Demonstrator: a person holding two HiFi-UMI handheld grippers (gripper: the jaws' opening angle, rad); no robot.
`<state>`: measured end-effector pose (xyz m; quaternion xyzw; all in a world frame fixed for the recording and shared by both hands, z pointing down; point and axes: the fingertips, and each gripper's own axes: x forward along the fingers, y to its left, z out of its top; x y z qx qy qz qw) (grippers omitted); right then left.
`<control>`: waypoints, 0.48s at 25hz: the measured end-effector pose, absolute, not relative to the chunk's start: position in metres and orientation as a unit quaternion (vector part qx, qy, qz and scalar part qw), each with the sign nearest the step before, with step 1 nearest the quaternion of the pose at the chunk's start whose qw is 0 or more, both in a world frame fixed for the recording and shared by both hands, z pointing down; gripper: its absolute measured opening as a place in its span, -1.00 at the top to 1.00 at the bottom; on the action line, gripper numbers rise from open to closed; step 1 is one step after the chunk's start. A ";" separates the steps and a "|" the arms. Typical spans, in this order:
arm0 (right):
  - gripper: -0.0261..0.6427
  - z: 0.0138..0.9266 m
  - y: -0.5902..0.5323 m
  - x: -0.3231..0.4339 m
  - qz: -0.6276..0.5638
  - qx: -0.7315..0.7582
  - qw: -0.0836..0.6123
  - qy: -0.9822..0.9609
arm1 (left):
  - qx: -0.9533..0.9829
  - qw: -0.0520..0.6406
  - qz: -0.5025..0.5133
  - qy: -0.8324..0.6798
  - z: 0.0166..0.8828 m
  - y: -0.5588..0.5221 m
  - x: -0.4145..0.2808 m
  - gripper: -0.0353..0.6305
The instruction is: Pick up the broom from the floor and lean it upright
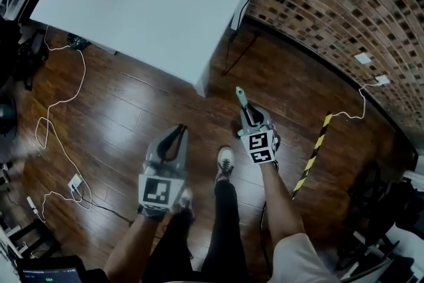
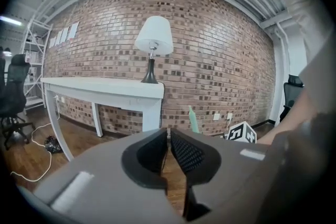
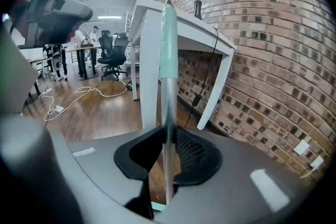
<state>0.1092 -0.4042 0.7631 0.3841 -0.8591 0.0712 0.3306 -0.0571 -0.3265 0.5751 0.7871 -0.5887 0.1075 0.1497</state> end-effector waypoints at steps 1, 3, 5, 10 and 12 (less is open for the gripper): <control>0.66 0.762 -0.411 0.104 0.075 0.379 0.330 -0.861 | 0.785 0.153 0.108 -0.590 0.576 -0.331 -0.055 0.83; 0.66 0.759 -0.425 0.096 0.078 0.372 0.328 -0.865 | 0.784 0.166 0.111 -0.588 0.580 -0.340 -0.051 0.83; 0.66 0.755 -0.440 0.087 0.075 0.367 0.322 -0.870 | 0.784 0.172 0.113 -0.585 0.583 -0.350 -0.047 0.83; 0.66 0.752 -0.467 0.065 0.064 0.353 0.320 -0.877 | 0.780 0.166 0.117 -0.592 0.588 -0.368 -0.049 0.83; 0.66 0.751 -0.475 0.055 0.058 0.347 0.320 -0.880 | 0.776 0.177 0.118 -0.594 0.590 -0.371 -0.050 0.83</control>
